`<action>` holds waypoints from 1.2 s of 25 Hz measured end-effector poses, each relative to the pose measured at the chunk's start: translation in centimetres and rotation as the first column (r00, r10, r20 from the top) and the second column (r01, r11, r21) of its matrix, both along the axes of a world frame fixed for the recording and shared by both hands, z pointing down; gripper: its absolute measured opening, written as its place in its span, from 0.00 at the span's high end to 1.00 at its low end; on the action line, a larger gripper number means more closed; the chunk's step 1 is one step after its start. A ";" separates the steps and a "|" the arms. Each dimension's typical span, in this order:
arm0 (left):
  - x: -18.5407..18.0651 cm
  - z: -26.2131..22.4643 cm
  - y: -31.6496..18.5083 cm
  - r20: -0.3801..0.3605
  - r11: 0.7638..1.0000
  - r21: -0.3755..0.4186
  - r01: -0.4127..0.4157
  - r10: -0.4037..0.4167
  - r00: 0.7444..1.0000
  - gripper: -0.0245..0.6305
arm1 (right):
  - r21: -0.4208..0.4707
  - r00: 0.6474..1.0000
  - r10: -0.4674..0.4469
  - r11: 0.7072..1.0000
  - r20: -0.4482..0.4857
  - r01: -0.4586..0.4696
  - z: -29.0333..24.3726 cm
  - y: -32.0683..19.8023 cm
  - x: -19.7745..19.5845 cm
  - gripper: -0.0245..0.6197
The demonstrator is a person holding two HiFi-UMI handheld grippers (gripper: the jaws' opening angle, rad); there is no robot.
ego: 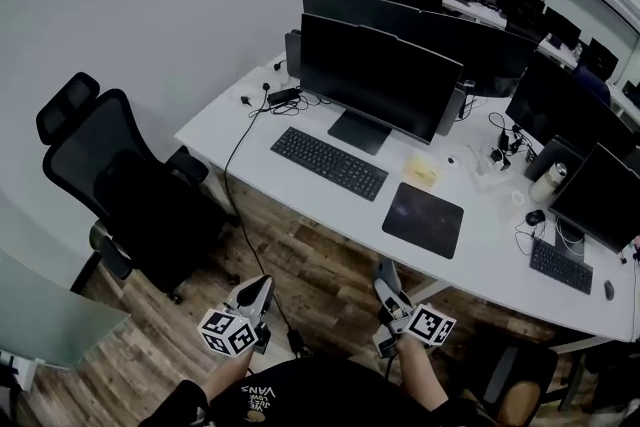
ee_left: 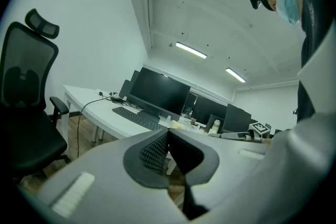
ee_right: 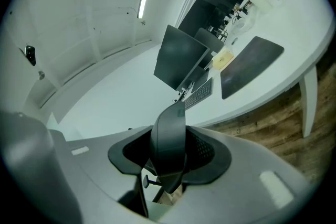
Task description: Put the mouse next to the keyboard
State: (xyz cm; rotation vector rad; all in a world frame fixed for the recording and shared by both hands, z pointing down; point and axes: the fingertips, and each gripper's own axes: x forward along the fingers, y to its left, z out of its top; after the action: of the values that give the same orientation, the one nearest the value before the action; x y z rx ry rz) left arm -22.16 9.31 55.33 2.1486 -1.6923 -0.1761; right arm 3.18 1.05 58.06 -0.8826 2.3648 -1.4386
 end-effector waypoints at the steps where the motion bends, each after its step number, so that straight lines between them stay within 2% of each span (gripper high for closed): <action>1: -0.3 0.2 -0.5 0.003 1.000 -0.004 -0.017 0.017 1.000 0.96 | -0.012 1.000 0.017 1.000 -0.014 -0.017 0.5 -0.1 -0.1 0.68; 5: -1.0 1.0 -2.5 0.002 0.998 -0.020 -0.057 0.057 0.998 0.96 | -0.030 0.998 0.048 0.998 -0.028 -0.048 1.2 -0.6 -0.7 0.68; 11: 1.4 1.6 -6.3 -0.020 0.995 -0.021 -0.096 0.096 0.995 0.96 | -0.040 0.997 0.064 0.997 -0.038 -0.066 2.0 -3.8 0.6 0.68; 22: 7.0 1.7 -14.9 -0.030 0.997 -0.022 -0.073 0.072 0.997 0.96 | -0.059 0.998 0.020 0.998 -0.066 -0.023 2.9 -13.8 4.7 0.68; 30: 9.9 1.9 -19.5 -0.033 1.000 -0.010 -0.016 0.015 0.999 0.96 | -0.109 0.998 -0.006 0.994 -0.067 -0.001 4.4 -20.7 6.8 0.68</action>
State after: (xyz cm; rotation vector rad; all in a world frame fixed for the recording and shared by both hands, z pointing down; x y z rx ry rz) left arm -12.31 -10.16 57.24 2.1390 -1.6545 -0.1970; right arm 9.99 -19.68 62.45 -0.9705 2.3546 -1.5763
